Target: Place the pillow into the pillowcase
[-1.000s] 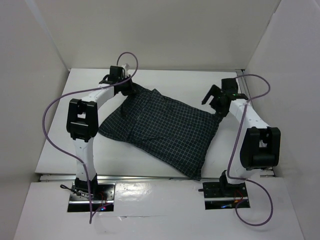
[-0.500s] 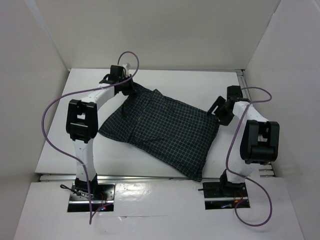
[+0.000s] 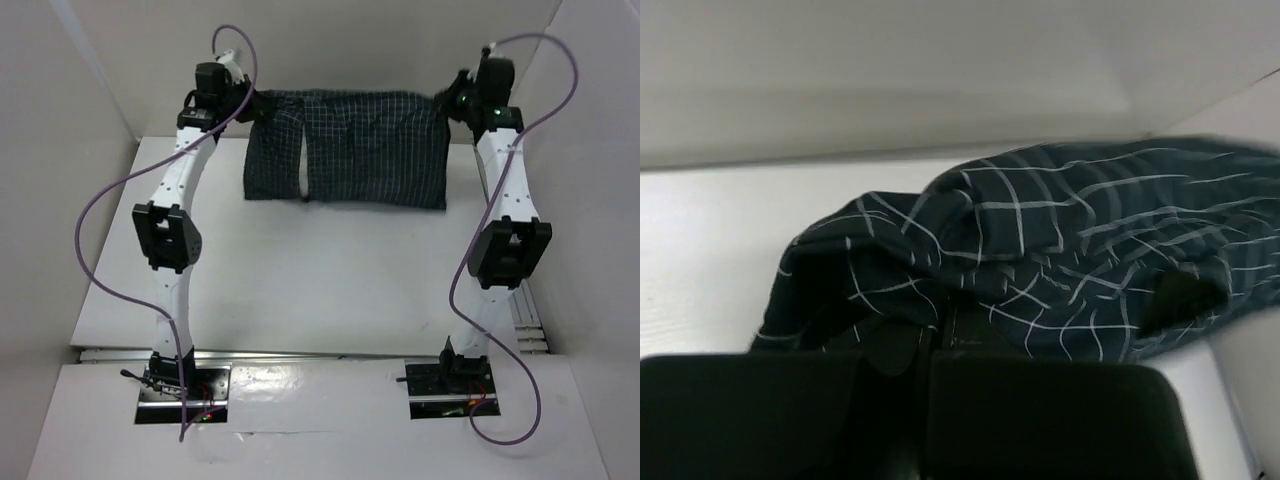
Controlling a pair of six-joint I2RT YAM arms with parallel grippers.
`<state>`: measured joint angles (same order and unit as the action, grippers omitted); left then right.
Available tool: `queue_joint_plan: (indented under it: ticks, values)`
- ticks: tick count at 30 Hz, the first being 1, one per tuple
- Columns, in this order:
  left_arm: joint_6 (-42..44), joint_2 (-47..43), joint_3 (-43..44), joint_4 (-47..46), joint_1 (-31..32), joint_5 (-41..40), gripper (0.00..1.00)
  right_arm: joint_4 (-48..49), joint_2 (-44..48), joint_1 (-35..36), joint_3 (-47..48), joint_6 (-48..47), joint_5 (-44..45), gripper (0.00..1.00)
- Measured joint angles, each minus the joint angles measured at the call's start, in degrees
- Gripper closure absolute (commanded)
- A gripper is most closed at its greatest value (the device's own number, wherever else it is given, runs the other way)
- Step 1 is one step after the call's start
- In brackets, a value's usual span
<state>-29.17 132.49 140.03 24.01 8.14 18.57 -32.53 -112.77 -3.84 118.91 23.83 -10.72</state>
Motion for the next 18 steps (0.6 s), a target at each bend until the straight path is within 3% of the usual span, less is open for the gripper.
queue_joint_plan:
  ticks: [2, 4, 7, 11, 12, 13, 14, 15, 17, 18]
  values:
    - [-0.68, -5.22, -4.96, -2.25, -1.2, 1.07, 1.0, 3.41, 1.62, 0.15, 5.46, -1.86, 0.22, 1.0]
    - [-0.79, -10.97, -9.49, -2.93, -1.68, 1.62, 1.0, 7.26, 7.41, 0.87, 2.43, -3.13, 0.09, 1.0]
    - [0.66, -20.7, -18.27, -6.08, -1.68, 0.85, 1.0, 13.99, 21.9, 2.71, -14.91, -4.74, 0.17, 1.0]
    - [1.84, -35.1, -38.73, -11.69, -1.44, -1.01, 1.0, 19.02, 36.26, 3.93, -38.84, -4.94, 0.15, 1.0]
    - [1.68, -37.86, -44.74, -13.62, -1.2, -1.6, 0.94, 19.74, 37.92, 4.35, -44.04, -4.46, 0.33, 1.0]
    - [1.51, -40.26, -51.32, -14.51, -0.96, -2.47, 0.78, 20.41, 39.15, 4.92, -49.16, -3.76, 0.39, 1.0]
    - [1.16, -41.62, -57.9, -15.13, -0.66, -3.58, 0.75, 20.85, 39.85, 5.75, -54.38, -2.95, 0.11, 1.0]
    - [0.04, -42.1, -64.19, -15.28, -0.46, -4.59, 0.75, 21.99, 39.5, 6.58, -59.12, -1.84, -0.46, 1.0]
    - [-2.93, -41.64, -74.05, -14.91, -0.24, -6.19, 0.91, 22.99, 39.01, 8.68, -66.62, -0.35, -0.61, 1.0]
    - [-4.44, -41.64, -78.68, -13.38, 0.0, -7.41, 0.91, 21.77, 39.65, 9.92, -69.83, 0.39, -0.33, 1.0]
